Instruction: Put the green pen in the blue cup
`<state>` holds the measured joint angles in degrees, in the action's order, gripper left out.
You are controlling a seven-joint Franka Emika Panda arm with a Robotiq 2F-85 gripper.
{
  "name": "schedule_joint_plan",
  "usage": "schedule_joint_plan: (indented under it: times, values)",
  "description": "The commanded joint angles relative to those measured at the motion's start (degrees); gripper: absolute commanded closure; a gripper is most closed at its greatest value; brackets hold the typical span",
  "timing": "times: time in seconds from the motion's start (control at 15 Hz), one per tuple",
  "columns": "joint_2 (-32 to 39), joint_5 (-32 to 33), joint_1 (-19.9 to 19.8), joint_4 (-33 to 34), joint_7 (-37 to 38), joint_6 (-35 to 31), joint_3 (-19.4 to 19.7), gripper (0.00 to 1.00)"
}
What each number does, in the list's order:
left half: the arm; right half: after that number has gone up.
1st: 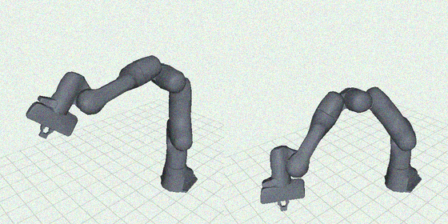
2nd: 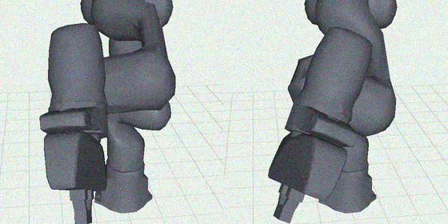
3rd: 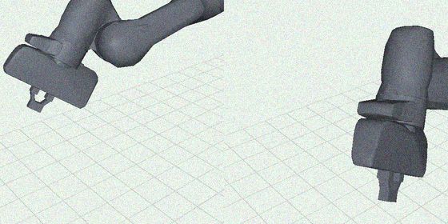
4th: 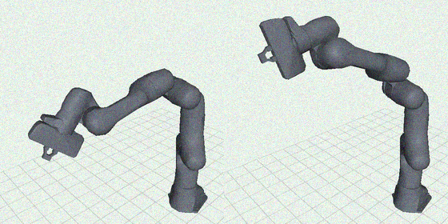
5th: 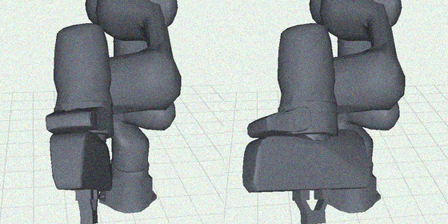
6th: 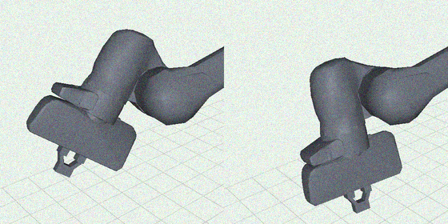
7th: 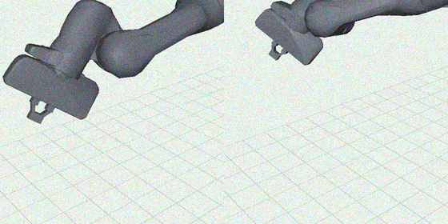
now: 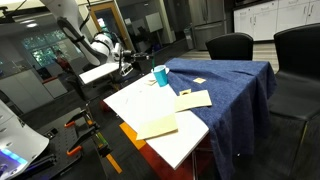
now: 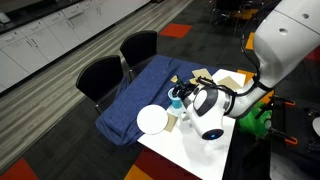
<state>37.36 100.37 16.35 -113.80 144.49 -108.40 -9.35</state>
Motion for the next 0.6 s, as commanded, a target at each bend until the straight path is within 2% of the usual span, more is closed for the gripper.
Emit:
schedule_joint_plan:
  times: [0.0,0.53]
  values:
    - [2.2,1.9,-1.2,2.1,1.5,0.2,-1.1,0.95]
    - [7.6,3.8,-1.1,6.2,1.1,0.6,-0.9,0.95]
